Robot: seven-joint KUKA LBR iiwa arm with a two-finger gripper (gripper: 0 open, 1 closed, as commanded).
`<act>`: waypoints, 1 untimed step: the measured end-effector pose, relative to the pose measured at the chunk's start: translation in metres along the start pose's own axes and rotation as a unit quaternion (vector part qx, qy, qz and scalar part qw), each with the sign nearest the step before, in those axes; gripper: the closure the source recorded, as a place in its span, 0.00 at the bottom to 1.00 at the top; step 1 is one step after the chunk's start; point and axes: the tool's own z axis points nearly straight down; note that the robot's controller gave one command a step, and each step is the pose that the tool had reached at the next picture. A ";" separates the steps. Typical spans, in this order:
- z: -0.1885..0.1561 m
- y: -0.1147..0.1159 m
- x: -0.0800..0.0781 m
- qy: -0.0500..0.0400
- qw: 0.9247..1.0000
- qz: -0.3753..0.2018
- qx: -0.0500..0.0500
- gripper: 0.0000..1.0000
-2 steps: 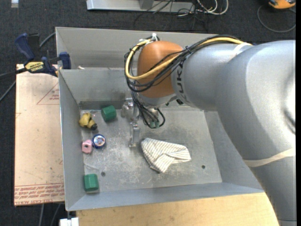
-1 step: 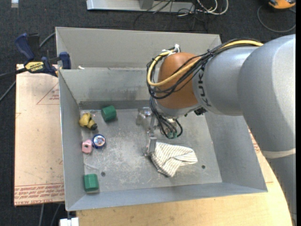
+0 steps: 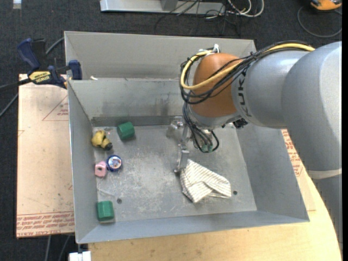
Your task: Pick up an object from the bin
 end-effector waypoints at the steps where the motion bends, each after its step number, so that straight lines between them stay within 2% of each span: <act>1: 0.002 -0.017 0.021 0.000 0.999 -0.037 -0.001 0.00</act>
Offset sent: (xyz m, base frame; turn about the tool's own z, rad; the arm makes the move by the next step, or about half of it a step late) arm -0.0571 -0.0623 -0.0034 0.0300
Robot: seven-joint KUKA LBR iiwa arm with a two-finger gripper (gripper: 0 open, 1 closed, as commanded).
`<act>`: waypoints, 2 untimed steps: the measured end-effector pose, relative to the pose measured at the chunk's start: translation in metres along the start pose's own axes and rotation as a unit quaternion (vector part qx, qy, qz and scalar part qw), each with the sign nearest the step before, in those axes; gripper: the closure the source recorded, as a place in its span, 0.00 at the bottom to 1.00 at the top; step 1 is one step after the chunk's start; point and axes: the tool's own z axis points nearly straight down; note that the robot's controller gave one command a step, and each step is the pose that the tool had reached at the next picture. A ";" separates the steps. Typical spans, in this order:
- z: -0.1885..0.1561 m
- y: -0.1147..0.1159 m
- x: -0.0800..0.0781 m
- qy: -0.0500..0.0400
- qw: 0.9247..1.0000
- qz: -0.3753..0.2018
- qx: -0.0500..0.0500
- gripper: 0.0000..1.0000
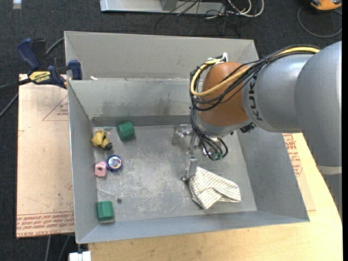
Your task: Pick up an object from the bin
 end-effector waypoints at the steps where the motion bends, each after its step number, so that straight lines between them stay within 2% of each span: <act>1: 0.000 -0.041 0.037 -0.001 0.999 0.053 0.000 0.00; 2: 0.000 -0.049 0.046 -0.001 0.999 0.052 -0.001 0.00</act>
Offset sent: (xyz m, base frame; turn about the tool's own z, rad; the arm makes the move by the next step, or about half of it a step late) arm -0.0429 -0.0527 -0.0013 0.1016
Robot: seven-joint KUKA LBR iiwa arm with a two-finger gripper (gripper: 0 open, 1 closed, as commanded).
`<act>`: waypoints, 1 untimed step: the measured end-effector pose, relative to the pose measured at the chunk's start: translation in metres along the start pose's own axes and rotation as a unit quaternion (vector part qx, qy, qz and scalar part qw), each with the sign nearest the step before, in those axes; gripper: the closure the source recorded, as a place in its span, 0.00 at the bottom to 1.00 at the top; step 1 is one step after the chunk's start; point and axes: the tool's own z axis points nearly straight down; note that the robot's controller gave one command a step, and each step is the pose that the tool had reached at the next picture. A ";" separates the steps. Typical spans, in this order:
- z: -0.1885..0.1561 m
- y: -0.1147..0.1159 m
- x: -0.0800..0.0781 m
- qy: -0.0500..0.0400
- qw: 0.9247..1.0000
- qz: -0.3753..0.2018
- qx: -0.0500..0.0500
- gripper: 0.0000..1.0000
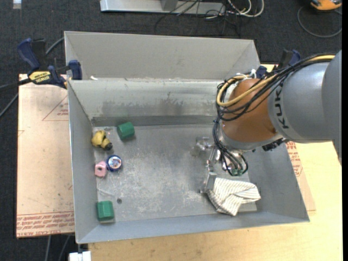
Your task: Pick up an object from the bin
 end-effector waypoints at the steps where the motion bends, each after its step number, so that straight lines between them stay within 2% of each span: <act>1: -0.001 -0.056 0.003 -0.002 0.998 -0.058 0.000 0.00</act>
Offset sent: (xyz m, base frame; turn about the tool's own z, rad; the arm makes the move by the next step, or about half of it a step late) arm -0.0293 -0.0396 0.0095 0.1771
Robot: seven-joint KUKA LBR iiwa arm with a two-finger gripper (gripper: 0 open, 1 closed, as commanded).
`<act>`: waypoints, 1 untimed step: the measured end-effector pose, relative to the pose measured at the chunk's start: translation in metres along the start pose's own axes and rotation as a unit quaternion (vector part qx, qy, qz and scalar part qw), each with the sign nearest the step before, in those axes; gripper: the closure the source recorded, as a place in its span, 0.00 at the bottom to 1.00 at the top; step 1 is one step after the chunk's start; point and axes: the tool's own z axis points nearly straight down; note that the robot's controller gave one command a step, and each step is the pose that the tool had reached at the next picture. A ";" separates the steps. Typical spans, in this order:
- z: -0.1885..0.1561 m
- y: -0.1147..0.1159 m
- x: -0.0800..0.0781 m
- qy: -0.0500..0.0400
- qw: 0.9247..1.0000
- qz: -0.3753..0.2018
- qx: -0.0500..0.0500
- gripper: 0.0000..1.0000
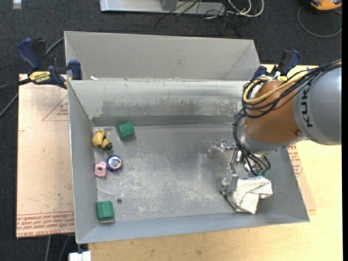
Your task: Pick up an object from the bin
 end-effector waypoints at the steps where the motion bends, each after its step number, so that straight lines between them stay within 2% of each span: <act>1: -0.005 -0.002 0.014 0.001 0.997 0.079 0.000 0.00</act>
Offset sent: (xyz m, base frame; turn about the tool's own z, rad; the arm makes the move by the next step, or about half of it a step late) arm -0.0658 -0.0571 0.0164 -0.2927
